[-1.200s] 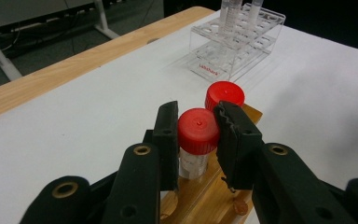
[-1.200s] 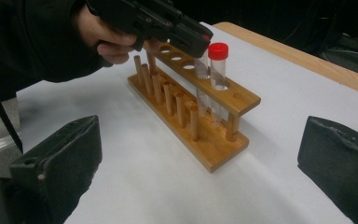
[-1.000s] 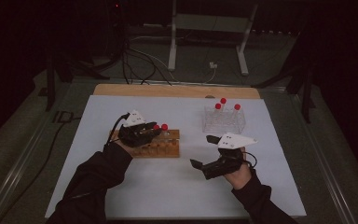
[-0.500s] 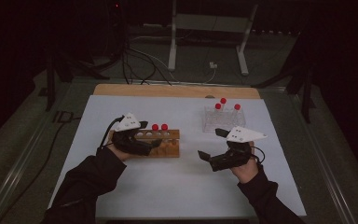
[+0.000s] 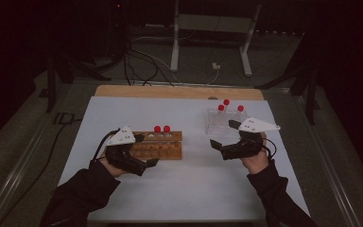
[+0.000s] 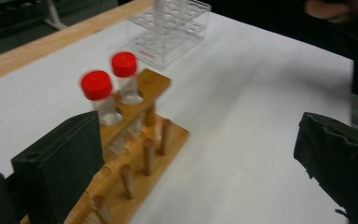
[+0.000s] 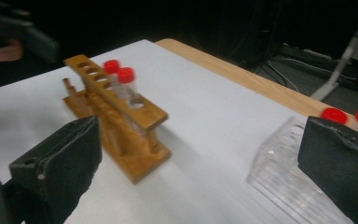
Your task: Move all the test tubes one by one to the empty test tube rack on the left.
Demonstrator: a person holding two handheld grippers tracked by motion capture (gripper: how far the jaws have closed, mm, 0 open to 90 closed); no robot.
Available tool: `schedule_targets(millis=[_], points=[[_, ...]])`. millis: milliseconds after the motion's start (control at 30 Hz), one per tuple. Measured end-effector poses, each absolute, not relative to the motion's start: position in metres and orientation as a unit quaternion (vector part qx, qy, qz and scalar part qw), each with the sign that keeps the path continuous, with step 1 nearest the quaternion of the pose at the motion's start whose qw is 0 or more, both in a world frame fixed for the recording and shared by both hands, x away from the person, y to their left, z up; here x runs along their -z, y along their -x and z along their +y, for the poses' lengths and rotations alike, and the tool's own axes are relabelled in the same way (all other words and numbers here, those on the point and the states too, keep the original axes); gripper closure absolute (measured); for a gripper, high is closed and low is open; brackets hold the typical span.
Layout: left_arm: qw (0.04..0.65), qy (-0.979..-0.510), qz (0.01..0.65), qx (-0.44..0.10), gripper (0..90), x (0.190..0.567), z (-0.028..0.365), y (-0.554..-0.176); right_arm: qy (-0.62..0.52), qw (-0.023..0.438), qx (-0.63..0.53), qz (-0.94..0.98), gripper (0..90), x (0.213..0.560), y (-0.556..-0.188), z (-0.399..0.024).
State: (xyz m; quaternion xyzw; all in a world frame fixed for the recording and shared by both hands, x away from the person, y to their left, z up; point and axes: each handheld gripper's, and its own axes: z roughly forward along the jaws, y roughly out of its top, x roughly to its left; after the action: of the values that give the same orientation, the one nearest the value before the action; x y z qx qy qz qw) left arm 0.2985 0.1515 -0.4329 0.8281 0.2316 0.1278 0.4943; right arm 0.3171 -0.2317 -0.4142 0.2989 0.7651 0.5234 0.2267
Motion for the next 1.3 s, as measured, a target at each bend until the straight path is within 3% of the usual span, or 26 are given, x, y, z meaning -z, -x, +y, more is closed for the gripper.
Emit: schedule_targets(millis=[600, 933, 1300], points=[[0.506, -0.825, 0.224, -0.115, 1.6, 0.447, 0.158, -0.281, -0.406, 0.28, -0.475, 0.729, 0.5, 0.44, -0.37, -0.275], [0.509, -0.823, 0.223, -0.113, 1.6, 0.448, 0.159, -0.28, -0.468, 0.294, -0.439, 0.708, 17.1, 0.458, -0.4, -0.292], [0.514, -0.82, 0.218, -0.121, 1.6, 0.445, 0.158, -0.278, -0.492, 0.284, -0.416, 0.71, 48.6, 0.466, -0.424, -0.296]])
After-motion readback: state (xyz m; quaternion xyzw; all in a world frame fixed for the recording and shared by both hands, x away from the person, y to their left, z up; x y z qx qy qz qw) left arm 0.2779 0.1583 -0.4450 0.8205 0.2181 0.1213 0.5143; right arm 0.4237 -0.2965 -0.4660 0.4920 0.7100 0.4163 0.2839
